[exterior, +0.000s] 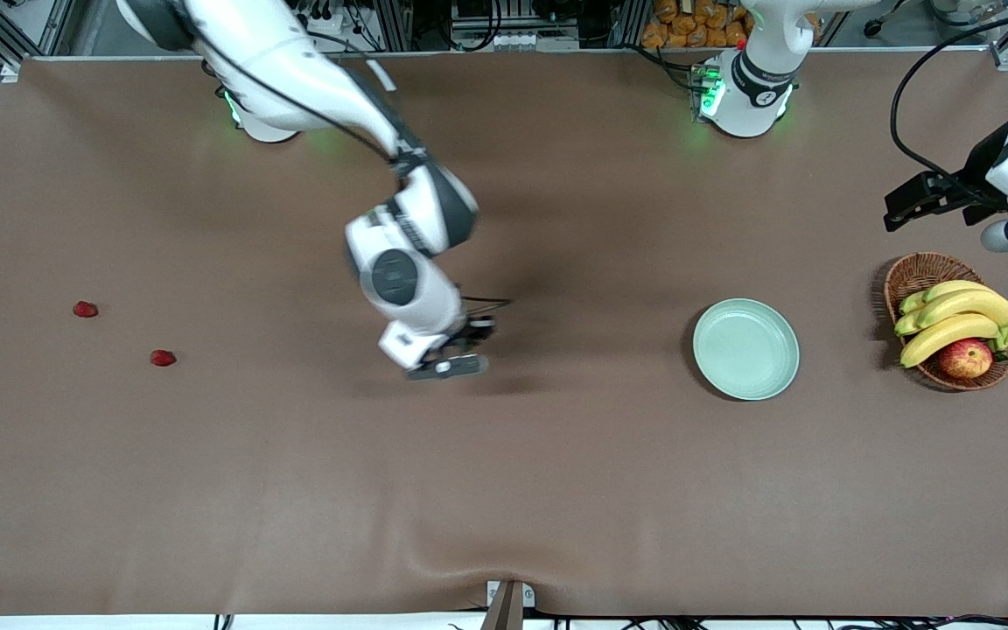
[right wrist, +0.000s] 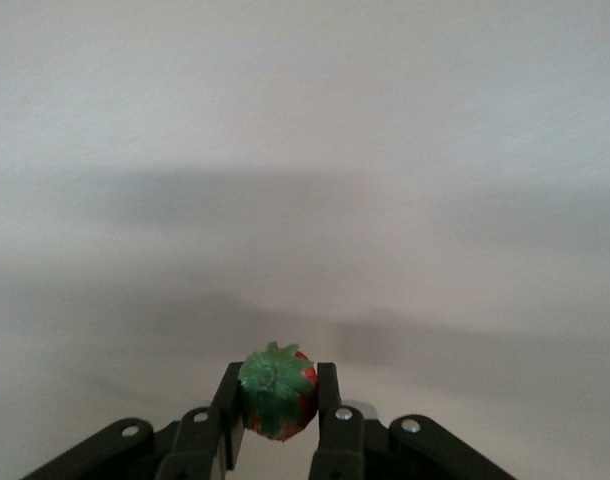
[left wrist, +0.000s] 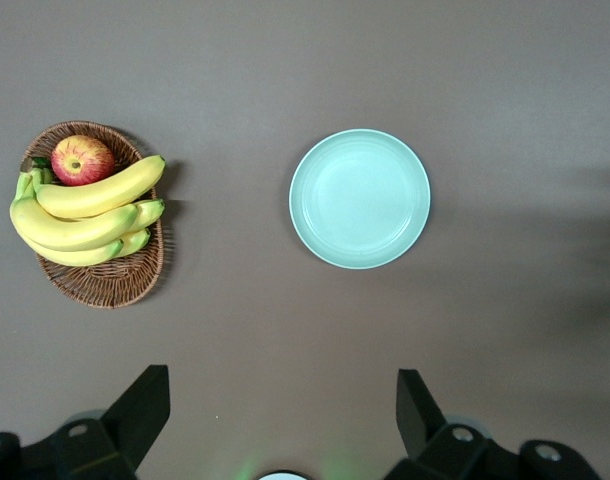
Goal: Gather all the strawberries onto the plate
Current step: 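Carry the strawberry with the right gripper while the left gripper approaches, then pass the strawberry from the right gripper into the left gripper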
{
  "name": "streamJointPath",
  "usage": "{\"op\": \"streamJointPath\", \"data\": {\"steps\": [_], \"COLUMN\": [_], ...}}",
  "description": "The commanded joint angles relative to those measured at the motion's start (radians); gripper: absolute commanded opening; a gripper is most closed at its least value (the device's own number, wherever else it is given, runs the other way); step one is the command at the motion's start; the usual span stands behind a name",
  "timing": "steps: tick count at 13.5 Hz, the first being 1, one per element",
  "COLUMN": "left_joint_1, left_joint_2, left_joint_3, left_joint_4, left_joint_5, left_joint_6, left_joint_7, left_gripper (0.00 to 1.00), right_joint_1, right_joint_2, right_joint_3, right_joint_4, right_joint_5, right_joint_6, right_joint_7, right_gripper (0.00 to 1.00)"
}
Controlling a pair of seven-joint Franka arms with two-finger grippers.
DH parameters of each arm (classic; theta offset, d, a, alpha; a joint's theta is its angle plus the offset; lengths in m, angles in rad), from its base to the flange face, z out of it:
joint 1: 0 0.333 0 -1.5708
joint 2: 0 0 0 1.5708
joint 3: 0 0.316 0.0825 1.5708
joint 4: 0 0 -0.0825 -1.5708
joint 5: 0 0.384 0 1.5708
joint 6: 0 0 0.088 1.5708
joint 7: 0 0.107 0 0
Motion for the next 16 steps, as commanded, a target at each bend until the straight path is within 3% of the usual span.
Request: {"op": "streamJointPath", "data": {"steps": [1,4,6,8,13,16], "left_joint_1": [0.0,-0.007,-0.007,-0.009,-0.122,-0.248], "left_joint_2": [0.005,0.03,0.042,0.067,0.169,0.308], "left_joint_3": [-0.005,-0.014,-0.034,-0.041,-0.041,-0.042], "left_joint_4": [-0.003,-0.006,-0.005,0.0,0.01,0.047], "left_joint_5": [0.023,0.023,0.023,0.016,-0.027,-0.03], "left_joint_6": [0.016,0.047,0.064,0.071,0.22,0.321], "left_joint_7": [-0.007,-0.007,-0.012,-0.013,-0.175,-0.386], "left_gripper": [1.0,1.0,1.0,1.0,1.0,1.0], "right_joint_1": [0.086,0.141,0.137,0.114,-0.107,-0.248], "right_joint_2": [0.128,0.189,0.183,0.138,-0.042,-0.149], "right_joint_3": [-0.013,-0.013,-0.013,-0.016,-0.026,-0.046], "right_joint_4": [0.159,0.178,0.175,0.164,0.16,0.033], "right_joint_5": [0.019,0.019,0.017,0.016,0.0,-0.043], "right_joint_6": [0.027,0.13,0.121,0.095,-0.231,-0.256], "right_joint_7": [0.146,0.216,0.216,0.21,0.152,-0.007], "right_gripper": [0.0,0.0,1.0,1.0,1.0,1.0]}}
